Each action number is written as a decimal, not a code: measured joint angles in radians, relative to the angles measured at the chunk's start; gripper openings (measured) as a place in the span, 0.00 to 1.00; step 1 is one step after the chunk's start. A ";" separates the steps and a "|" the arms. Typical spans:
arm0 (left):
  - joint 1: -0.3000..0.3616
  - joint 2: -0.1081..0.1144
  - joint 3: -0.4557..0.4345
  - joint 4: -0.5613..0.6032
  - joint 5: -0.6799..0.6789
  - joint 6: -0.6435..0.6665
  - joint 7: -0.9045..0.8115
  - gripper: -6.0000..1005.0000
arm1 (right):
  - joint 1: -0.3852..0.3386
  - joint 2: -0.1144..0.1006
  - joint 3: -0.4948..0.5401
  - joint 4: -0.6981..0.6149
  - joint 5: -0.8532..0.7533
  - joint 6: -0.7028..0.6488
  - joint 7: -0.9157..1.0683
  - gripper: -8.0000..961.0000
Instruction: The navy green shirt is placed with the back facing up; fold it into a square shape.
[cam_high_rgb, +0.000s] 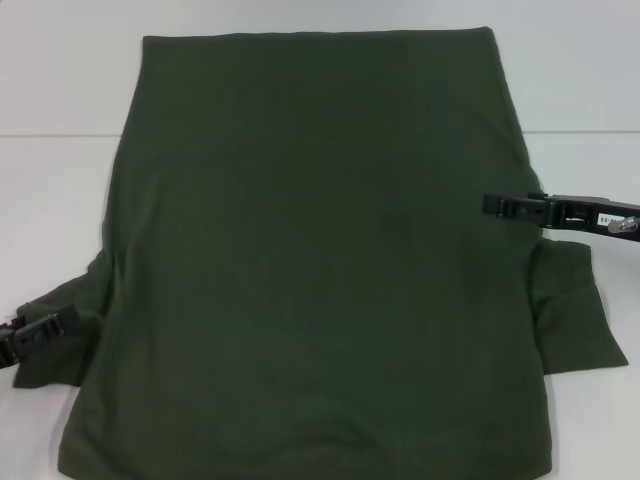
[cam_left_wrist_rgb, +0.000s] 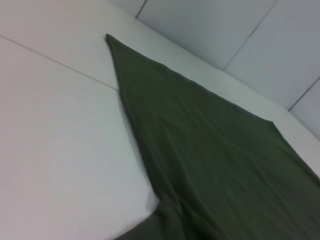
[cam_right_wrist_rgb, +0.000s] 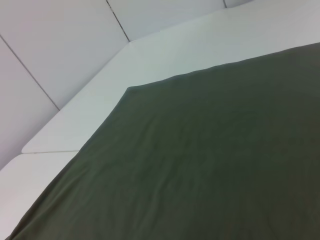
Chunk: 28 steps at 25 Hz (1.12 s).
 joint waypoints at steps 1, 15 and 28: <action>0.000 0.001 0.000 0.000 0.000 0.005 -0.002 0.87 | 0.000 0.000 0.000 0.002 0.000 0.001 0.000 0.98; -0.009 0.007 0.013 -0.019 0.012 -0.012 -0.045 0.87 | -0.002 -0.003 0.002 0.003 0.000 0.002 0.003 0.98; -0.002 0.000 0.023 -0.004 0.014 -0.010 -0.048 0.37 | -0.006 -0.003 0.024 0.002 0.000 -0.007 0.002 0.97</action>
